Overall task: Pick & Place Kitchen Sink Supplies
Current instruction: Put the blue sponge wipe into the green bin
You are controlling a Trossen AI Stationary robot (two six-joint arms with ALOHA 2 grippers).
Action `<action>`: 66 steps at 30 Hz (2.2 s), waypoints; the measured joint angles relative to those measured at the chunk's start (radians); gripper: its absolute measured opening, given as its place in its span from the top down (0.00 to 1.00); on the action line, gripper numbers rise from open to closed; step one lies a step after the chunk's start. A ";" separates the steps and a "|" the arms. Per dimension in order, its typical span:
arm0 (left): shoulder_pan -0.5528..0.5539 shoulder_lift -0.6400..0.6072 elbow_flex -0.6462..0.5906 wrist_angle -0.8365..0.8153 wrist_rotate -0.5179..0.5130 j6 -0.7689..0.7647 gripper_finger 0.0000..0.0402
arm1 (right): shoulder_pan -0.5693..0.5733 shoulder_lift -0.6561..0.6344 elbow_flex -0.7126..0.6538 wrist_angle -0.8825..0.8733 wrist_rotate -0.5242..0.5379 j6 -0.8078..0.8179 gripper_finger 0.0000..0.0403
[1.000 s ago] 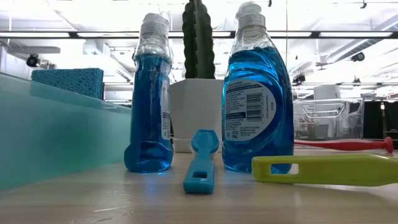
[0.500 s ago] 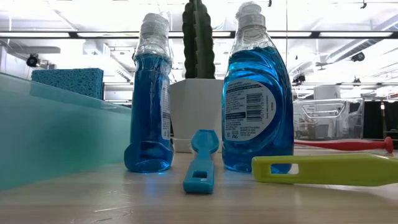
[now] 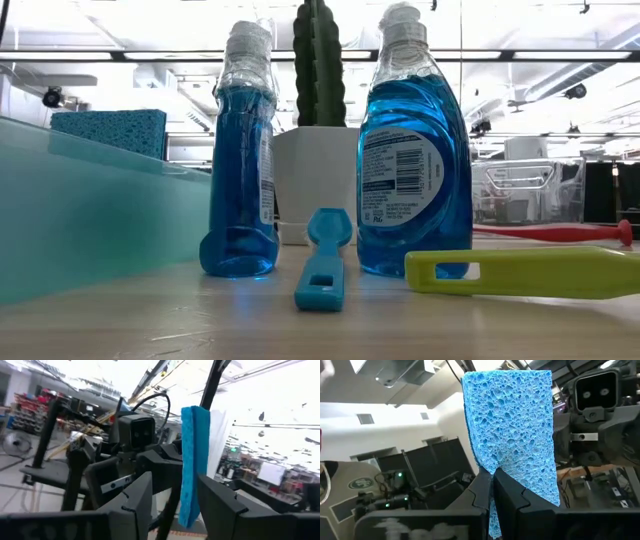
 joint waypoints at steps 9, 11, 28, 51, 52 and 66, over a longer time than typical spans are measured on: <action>-0.001 0.008 0.000 0.002 0.084 -0.069 0.64 | -0.006 0.017 0.000 0.014 0.000 0.002 0.97; -0.001 0.012 0.000 0.001 0.085 -0.073 0.64 | -0.012 0.018 0.000 0.014 -0.002 0.002 0.97; 0.000 0.039 0.001 0.045 0.091 -0.102 0.64 | -0.037 0.047 0.000 0.009 -0.002 0.026 0.97; 0.002 0.024 0.001 0.030 0.095 -0.119 0.93 | -0.053 0.050 -0.001 0.025 0.003 0.043 0.94; 0.002 0.020 0.001 0.026 0.095 -0.119 0.93 | -0.053 0.050 -0.001 0.026 0.004 0.044 0.92; 0.001 -0.065 0.001 -0.010 0.096 -0.127 0.93 | -0.053 0.047 -0.001 0.022 0.001 0.048 0.61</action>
